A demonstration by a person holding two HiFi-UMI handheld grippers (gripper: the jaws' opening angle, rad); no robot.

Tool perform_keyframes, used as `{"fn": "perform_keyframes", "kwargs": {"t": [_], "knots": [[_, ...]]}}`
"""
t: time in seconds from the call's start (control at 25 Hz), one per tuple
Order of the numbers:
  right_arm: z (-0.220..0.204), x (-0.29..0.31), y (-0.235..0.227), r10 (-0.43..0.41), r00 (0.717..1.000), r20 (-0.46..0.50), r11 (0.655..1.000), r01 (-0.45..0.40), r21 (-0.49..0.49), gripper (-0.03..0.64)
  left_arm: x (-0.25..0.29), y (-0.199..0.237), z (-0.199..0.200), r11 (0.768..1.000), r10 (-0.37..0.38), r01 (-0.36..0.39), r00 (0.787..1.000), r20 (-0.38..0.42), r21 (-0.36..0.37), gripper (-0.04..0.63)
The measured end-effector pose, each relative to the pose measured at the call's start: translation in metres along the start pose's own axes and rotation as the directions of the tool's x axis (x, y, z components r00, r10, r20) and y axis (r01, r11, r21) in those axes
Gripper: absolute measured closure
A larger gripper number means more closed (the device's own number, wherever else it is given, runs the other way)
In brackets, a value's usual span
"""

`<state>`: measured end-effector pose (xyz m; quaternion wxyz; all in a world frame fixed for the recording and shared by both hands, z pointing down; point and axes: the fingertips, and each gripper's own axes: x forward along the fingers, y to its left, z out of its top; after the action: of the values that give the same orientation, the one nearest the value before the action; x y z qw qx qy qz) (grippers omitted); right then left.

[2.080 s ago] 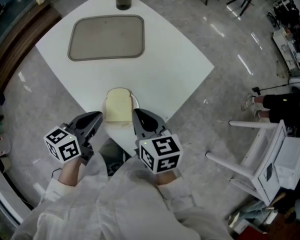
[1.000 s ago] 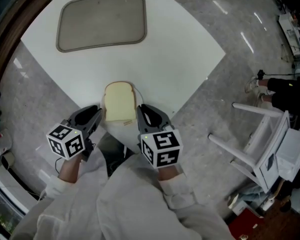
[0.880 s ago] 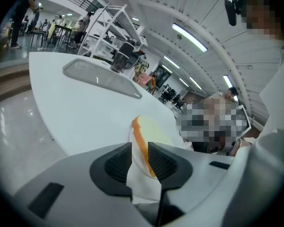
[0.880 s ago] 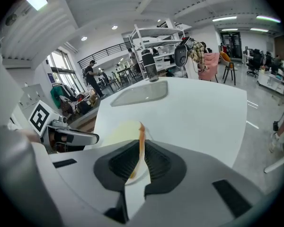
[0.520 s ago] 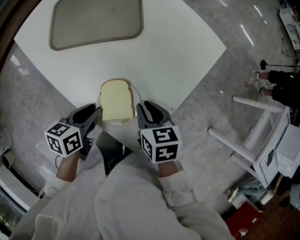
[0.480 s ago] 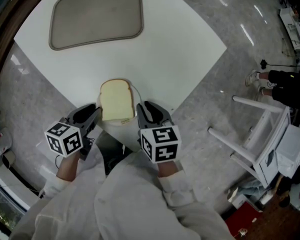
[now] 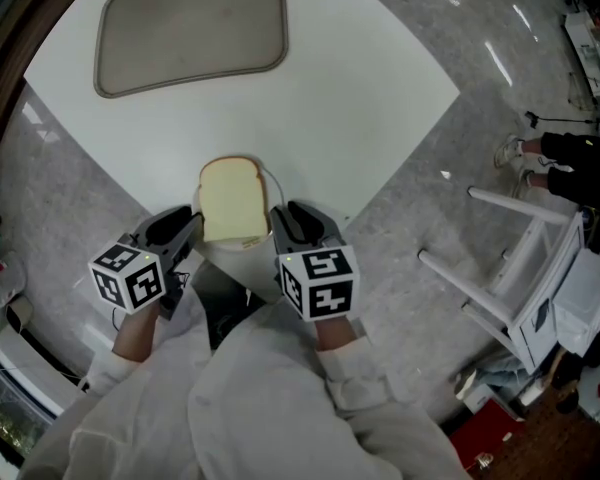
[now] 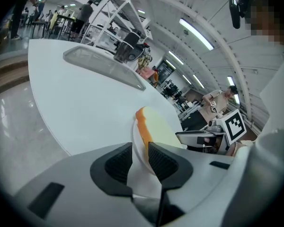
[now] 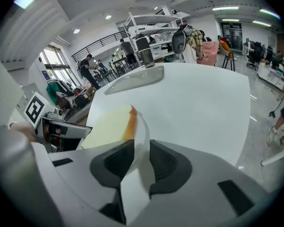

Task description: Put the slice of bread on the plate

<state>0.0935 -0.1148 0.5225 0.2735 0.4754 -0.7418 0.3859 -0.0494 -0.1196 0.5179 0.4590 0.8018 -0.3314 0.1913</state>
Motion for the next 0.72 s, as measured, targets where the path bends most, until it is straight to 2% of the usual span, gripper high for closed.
{"fn": "perform_keyframes", "kwargs": {"t": [0.4, 0.72], "knots": [[-0.0041, 0.0033, 0.005, 0.049, 0.998, -0.033, 0.999, -0.049, 0.001, 0.531, 0.0007, -0.0016, 0.0012, 1.0, -0.02, 0.02, 1.0, 0.01, -0.004, 0.503], [-0.0047, 0.004, 0.0075, 0.076, 0.997, -0.021, 0.997, -0.075, 0.029, 0.532, -0.0008, -0.0008, 0.0014, 1.0, -0.022, 0.022, 1.0, 0.0, 0.004, 0.515]]}}
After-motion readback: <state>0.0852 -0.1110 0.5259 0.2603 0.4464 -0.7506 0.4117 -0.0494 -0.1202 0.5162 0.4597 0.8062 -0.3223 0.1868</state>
